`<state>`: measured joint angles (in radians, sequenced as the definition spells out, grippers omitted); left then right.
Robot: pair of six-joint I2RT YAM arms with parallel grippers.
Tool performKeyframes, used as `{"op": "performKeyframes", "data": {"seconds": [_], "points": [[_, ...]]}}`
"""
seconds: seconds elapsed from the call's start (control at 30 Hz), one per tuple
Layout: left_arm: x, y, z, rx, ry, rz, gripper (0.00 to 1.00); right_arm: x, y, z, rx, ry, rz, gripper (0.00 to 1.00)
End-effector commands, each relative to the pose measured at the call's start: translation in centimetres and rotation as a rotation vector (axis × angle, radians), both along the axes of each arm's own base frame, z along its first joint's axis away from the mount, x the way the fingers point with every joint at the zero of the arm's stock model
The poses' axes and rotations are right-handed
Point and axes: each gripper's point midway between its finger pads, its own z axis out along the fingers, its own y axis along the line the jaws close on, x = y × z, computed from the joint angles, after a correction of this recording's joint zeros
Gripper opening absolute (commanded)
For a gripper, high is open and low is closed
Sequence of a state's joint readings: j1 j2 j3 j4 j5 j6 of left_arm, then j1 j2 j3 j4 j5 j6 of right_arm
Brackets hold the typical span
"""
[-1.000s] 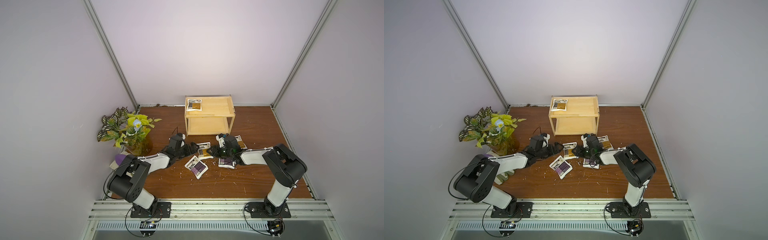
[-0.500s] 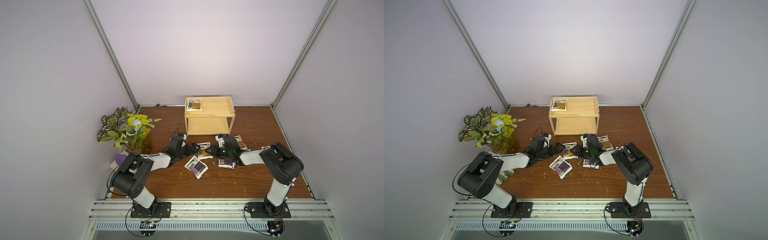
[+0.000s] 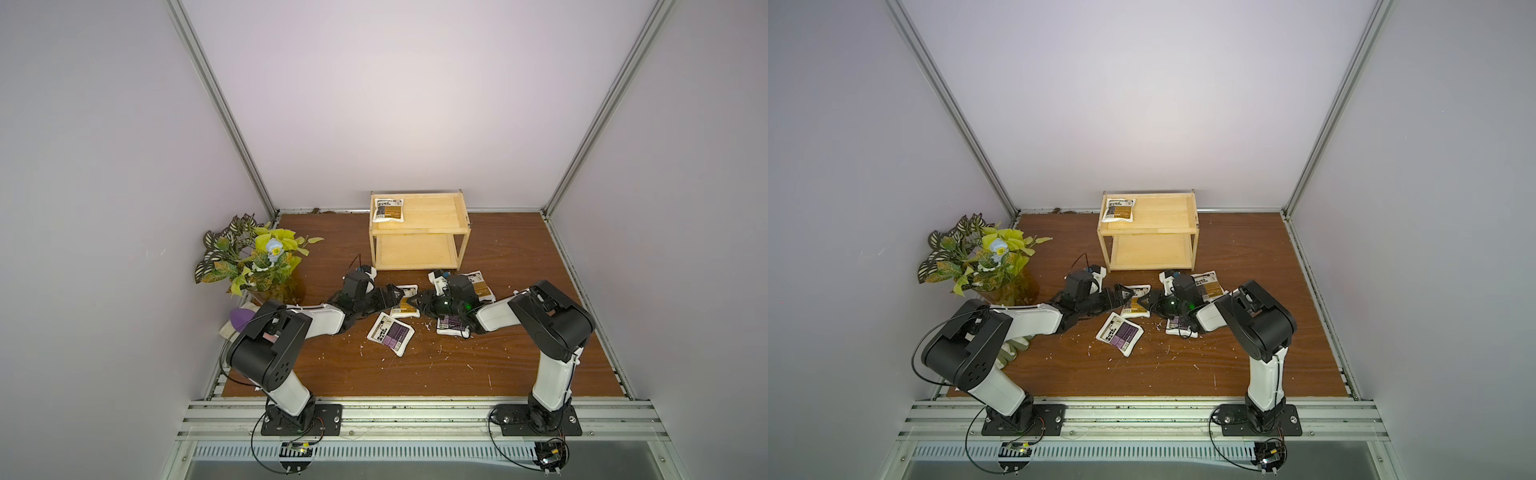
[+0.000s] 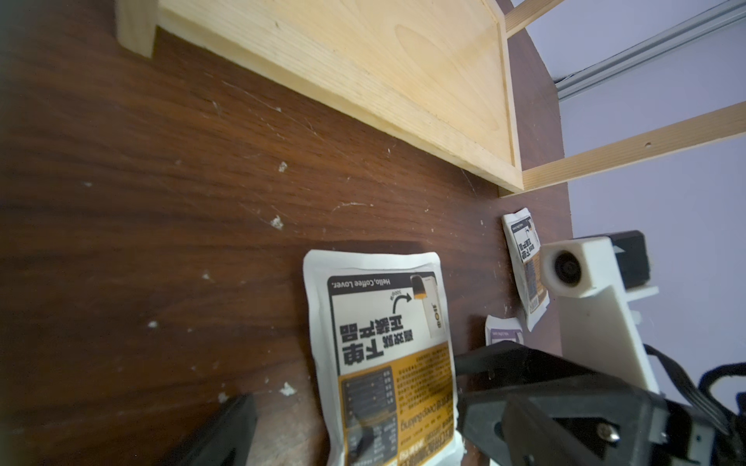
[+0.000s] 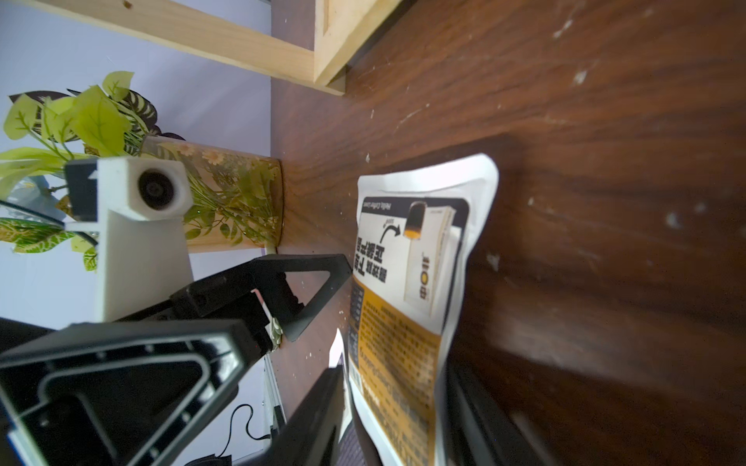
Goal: Place the bagged coffee beans on the shelf by color
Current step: Pick up the bagged coffee beans at the center of the board.
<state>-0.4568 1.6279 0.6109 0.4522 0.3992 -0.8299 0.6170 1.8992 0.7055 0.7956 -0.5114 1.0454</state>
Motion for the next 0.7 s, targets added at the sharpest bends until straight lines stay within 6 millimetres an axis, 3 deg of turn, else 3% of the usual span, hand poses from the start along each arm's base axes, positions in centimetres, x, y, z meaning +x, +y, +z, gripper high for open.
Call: {"op": "performKeyframes", "data": {"seconds": [0.0, 0.23, 0.43, 0.67], "points": [[-0.6, -0.4, -0.9, 0.019, 0.031, -0.025, 0.99, -0.2, 1.1, 1.4, 0.073, -0.01, 0.023, 0.41], [-0.6, -0.5, -0.8, 0.017, 0.03, -0.029, 1.0, -0.3, 1.0, 1.7, 0.077, -0.019, 0.025, 0.17], [-0.3, -0.7, 0.0, 0.027, 0.011, -0.042, 0.99, -0.5, 0.8, 2.0, 0.077, -0.027, 0.019, 0.08], [0.4, -0.7, 2.1, 0.05, -0.036, -0.049, 0.99, -0.7, 0.3, 2.7, 0.054, -0.05, 0.023, 0.06]]}}
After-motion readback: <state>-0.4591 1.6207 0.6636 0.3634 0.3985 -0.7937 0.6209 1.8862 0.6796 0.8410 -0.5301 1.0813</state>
